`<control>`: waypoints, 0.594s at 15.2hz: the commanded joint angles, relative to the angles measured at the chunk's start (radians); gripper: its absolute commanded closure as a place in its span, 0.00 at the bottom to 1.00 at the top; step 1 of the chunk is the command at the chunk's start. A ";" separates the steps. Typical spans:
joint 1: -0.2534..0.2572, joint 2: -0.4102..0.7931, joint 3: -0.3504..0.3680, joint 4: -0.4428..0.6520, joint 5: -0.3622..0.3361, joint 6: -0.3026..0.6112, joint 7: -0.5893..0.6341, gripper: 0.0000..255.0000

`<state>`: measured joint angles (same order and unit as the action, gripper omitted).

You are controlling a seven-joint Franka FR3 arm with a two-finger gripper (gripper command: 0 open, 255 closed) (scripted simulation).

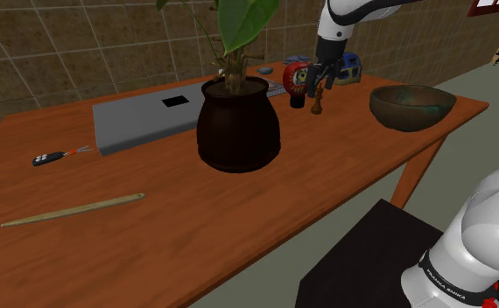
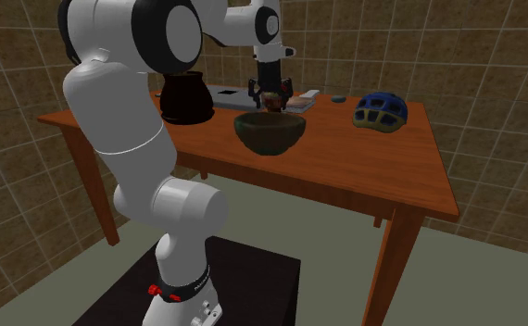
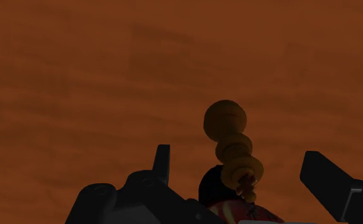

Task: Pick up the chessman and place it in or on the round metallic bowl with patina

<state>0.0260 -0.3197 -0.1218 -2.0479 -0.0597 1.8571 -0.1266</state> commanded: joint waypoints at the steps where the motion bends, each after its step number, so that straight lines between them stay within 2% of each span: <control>1: 0.000 0.000 0.000 -0.002 0.000 0.002 0.000 0.00; 5: 0.000 0.000 0.000 -0.002 0.000 0.002 0.000 0.00; 6: 0.000 0.000 0.000 -0.002 0.000 0.002 0.000 1.00; 9: 0.000 0.000 0.000 -0.002 0.000 0.002 0.000 1.00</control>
<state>0.0266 -0.3204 -0.1211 -2.0490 -0.0590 1.8593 -0.1265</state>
